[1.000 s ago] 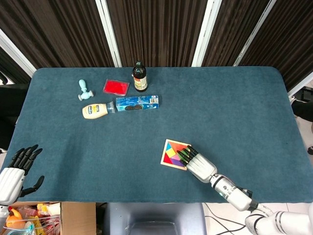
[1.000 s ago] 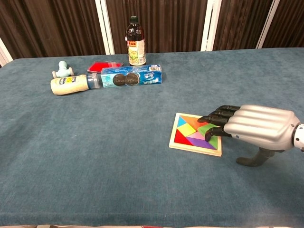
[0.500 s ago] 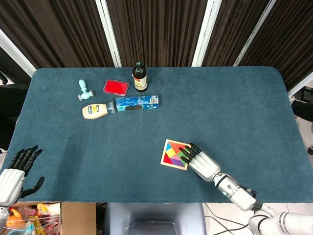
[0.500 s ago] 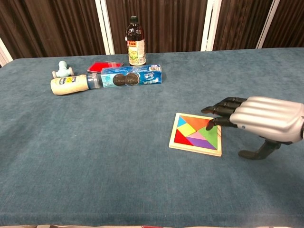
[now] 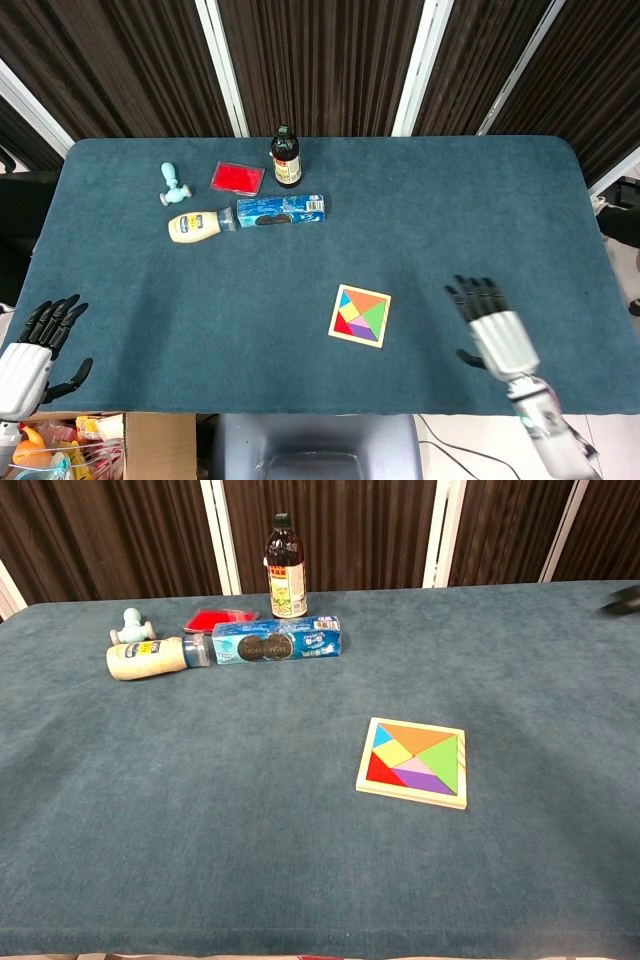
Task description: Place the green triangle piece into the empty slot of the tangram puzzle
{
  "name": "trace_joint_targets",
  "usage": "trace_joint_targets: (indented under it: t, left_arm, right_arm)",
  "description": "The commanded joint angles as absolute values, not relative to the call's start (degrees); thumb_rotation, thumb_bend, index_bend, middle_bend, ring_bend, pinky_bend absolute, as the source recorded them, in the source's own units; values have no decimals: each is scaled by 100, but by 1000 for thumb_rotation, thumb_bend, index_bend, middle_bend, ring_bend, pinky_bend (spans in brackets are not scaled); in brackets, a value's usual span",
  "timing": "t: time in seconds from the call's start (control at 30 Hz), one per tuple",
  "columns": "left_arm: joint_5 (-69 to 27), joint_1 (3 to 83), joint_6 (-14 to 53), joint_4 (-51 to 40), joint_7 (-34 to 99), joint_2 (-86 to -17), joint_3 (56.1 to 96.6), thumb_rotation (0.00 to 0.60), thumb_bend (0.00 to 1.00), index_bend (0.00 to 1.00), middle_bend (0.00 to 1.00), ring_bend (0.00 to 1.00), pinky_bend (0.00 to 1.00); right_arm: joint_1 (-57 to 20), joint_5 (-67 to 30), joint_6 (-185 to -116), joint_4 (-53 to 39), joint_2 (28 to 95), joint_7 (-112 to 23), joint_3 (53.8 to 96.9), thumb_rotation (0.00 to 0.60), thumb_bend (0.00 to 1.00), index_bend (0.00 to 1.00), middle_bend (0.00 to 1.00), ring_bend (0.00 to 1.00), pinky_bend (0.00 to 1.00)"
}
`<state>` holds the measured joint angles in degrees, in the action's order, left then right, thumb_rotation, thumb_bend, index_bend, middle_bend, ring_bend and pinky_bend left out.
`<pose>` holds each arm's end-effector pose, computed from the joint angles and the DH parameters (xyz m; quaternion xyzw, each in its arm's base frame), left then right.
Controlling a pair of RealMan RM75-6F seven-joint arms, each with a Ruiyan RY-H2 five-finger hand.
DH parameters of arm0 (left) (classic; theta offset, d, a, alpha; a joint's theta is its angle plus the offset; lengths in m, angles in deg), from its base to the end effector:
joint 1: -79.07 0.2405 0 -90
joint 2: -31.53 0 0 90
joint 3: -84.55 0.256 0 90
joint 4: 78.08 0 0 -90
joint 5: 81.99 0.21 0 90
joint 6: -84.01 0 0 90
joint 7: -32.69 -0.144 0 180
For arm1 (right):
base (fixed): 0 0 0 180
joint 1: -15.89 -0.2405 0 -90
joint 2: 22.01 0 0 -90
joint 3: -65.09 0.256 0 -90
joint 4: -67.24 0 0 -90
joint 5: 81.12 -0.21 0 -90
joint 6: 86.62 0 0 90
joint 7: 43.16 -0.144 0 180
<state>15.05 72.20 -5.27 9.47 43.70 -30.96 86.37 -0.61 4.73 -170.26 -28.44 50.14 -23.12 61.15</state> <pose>-0.3010 0.1733 0.1625 -0.6436 -0.3684 -0.4452 0.5018 -0.2557 -0.2081 0.0915 0.6963 -0.3066 0.3592 0.5405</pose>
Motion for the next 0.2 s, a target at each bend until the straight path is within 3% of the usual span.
trace_joint_targets:
  t: [0.03,0.2]
  left_arm:
    - [1478,7224,-459,973,4264,-3125,8653,600,412,0,0,0,13]
    - [1432,7232,-424,1081,4070,-3137,8646,600,412,0,0,0,13]
  right_arm:
    - [471,505,-17698,-3191,4716,-2310,6142,600,209,0,0,0,0]
    - [517,426,-17492,-3194,4647,-2293,6175,600,209,0,0,0,0]
